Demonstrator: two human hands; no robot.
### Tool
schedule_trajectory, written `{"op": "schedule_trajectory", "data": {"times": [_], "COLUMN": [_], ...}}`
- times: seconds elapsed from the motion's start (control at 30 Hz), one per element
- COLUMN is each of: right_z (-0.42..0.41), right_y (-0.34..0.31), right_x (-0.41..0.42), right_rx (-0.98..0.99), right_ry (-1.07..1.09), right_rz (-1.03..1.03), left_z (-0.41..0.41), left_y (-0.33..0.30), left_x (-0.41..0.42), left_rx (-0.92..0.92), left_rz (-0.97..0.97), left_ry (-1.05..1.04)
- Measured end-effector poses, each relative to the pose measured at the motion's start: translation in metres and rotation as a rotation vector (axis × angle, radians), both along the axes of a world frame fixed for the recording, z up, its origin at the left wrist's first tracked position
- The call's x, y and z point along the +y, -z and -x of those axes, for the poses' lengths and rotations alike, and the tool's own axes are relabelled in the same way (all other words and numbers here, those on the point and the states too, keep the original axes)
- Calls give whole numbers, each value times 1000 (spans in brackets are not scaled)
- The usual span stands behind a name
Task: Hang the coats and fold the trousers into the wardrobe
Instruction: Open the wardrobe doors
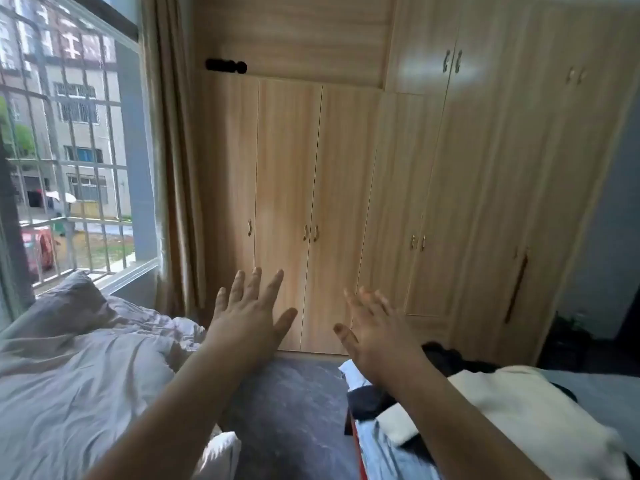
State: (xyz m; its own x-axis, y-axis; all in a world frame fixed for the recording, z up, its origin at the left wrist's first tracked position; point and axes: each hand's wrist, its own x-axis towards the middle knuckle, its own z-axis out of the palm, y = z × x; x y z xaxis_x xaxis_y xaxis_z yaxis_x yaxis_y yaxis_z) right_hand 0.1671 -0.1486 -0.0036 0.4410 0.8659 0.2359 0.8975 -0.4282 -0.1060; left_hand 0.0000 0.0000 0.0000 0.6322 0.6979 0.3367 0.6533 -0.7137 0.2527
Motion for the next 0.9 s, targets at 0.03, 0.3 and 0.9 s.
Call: {"op": "schedule_trajectory", "data": {"times": [0.03,0.3,0.9], "right_z": [-6,-101,-351], "right_y": [2,20,40], "right_x": [10,113,420], "right_rx": [4,20,-20], "right_ry": [-6,-26,-119], "right_rz": [7,-26,-26], "left_z": [-6,-98,-336], "left_y": [2,28,58], "left_x": [11,114,410], "left_rx": [9,24,25], "left_rz": [2,-15,32], "left_ry": [-6,-42,-147]}}
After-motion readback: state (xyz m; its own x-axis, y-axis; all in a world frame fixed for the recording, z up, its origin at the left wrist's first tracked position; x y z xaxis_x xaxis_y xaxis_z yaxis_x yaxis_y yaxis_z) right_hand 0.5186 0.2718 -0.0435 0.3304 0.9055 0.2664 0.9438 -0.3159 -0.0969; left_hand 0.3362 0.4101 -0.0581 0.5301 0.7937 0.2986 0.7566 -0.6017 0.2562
